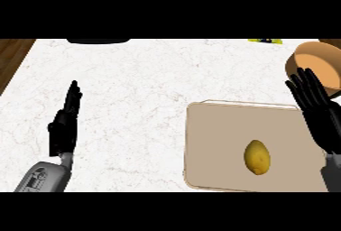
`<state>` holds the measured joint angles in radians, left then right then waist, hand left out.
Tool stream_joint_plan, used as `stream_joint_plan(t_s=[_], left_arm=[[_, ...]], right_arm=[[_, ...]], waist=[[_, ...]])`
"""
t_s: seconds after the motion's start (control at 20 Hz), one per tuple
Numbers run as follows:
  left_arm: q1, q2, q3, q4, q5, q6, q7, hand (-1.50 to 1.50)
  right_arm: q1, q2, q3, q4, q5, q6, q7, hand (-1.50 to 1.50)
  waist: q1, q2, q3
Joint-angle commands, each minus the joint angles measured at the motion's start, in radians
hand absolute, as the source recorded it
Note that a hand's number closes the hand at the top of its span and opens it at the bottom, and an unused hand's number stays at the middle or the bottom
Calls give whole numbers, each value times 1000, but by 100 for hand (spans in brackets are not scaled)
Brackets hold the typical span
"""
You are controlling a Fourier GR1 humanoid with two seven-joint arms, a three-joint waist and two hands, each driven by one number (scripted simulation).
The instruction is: Pick the lemon from the tray and place it in the pot
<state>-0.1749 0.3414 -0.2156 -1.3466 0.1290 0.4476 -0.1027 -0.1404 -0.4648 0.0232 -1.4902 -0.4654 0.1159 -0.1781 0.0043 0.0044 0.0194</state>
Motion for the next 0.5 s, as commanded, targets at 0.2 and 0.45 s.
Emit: stream_joint_plan(t_s=[0.2,0.45], left_arm=[[-89,37,86,-132,105,-97,27,0],[-110,8,104,-165,187,-141,73,0]], right_arm=[[-11,-173,-230,166,-322,464,-108,150],[99,-254,-258,335,122,281,-356,-150]], waist=[[-3,-2,-15],[3,4,-15]])
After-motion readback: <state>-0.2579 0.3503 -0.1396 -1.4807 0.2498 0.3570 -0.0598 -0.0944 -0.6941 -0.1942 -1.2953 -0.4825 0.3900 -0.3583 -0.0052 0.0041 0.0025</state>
